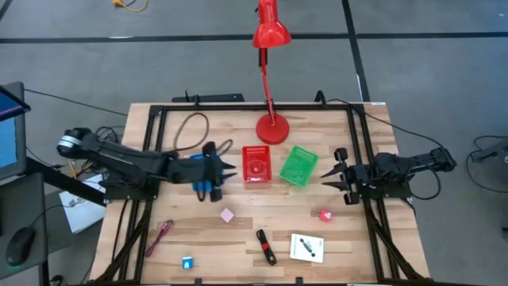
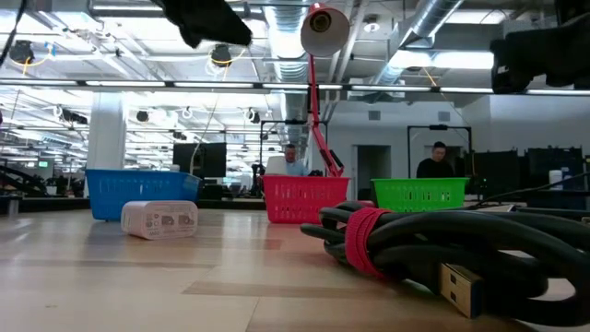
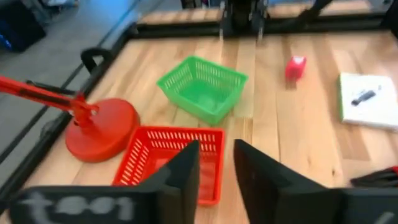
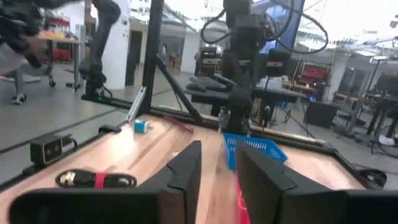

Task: Pick and place items into bin
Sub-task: Put the white charger adapter into the blue bin

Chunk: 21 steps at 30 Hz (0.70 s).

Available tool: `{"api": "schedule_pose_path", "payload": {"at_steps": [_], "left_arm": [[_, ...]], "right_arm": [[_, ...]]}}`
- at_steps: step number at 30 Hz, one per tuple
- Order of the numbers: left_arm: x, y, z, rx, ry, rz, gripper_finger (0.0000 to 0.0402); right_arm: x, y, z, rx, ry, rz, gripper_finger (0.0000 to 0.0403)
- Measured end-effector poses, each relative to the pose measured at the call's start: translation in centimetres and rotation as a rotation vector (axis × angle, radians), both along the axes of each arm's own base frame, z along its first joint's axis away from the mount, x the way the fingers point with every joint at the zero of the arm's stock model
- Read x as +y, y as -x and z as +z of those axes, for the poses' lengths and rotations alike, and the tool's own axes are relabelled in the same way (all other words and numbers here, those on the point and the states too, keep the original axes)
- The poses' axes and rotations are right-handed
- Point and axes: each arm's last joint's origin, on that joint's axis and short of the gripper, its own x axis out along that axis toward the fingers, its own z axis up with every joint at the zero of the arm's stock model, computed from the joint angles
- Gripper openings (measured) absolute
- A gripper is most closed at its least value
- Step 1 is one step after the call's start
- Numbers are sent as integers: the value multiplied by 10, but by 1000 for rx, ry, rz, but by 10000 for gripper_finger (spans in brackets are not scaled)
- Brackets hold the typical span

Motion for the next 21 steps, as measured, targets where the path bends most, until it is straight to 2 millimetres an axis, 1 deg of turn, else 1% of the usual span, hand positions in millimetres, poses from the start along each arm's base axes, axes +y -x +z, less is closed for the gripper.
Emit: {"api": "schedule_pose_path", "payload": {"at_steps": [4,8,11,14,19,21], "left_arm": [[-11,-24,-10,65,33,-101,141],[-26,-41,-16,160,-76,-212,165],[-35,-51,-19,236,-147,-301,172],[-44,-58,-33,370,-168,-412,173],[-55,-61,-55,610,-150,-460,174],[-61,-64,-61,649,-112,-477,174]], "right_arm": [[0,0,1,-5,12,-4,127],[-1,0,1,-14,55,-48,144],[-3,0,1,-9,44,-114,151],[-4,0,1,-7,34,-132,155],[-4,0,1,3,-29,-129,158],[-4,-1,0,11,-63,-126,157]]}}
